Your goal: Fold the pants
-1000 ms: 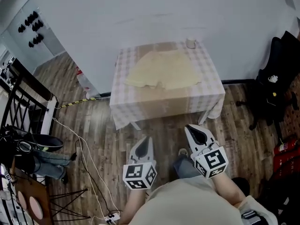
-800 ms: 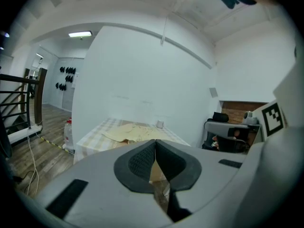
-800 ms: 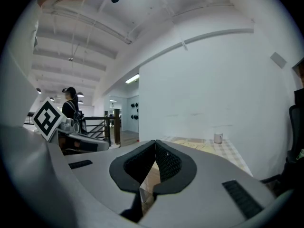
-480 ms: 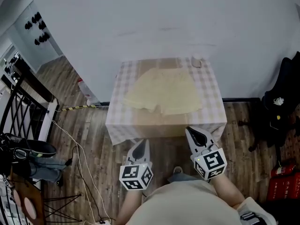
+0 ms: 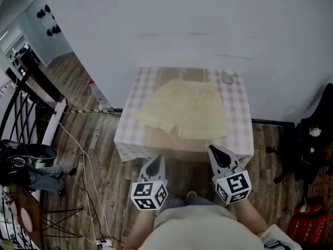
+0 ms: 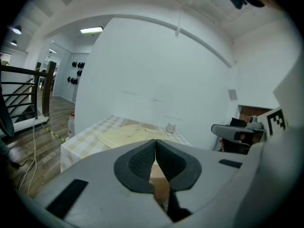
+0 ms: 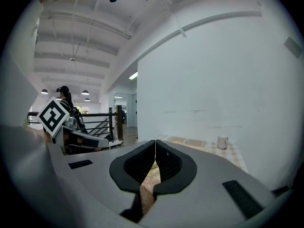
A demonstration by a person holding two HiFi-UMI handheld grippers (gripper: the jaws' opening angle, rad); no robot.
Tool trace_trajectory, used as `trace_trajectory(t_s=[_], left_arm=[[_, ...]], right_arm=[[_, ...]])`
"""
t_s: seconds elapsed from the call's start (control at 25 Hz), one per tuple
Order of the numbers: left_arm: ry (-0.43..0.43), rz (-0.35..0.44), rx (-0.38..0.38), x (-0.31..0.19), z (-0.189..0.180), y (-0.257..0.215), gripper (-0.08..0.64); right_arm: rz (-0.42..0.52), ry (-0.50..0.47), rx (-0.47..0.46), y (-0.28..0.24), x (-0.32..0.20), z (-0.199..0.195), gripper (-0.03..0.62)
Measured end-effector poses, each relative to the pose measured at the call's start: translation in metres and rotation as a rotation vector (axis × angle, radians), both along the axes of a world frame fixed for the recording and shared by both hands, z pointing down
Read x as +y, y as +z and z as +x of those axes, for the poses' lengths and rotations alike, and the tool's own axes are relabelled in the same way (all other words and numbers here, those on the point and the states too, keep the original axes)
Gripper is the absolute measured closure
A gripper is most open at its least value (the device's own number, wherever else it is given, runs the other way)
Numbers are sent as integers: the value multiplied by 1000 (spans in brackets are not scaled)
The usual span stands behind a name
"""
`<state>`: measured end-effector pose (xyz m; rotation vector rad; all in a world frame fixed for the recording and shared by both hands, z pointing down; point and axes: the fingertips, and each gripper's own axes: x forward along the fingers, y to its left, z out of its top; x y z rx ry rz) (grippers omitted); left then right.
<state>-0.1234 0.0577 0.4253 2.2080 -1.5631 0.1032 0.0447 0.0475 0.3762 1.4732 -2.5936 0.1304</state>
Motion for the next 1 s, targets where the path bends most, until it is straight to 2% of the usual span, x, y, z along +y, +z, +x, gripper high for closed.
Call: trace_trajectory(t_s=[0.44, 0.72, 1.0], left_arm=[[-83, -71, -17, -49, -36, 27, 555], [-77, -64, -28, -112, -60, 33, 555], [-62, -81, -79, -168, -93, 41, 555]], right_arm=[[-56, -66, 21, 26, -47, -27, 591], [-56, -83, 17, 25, -107, -57, 591], [-51, -106, 14, 18, -160, -100, 591]])
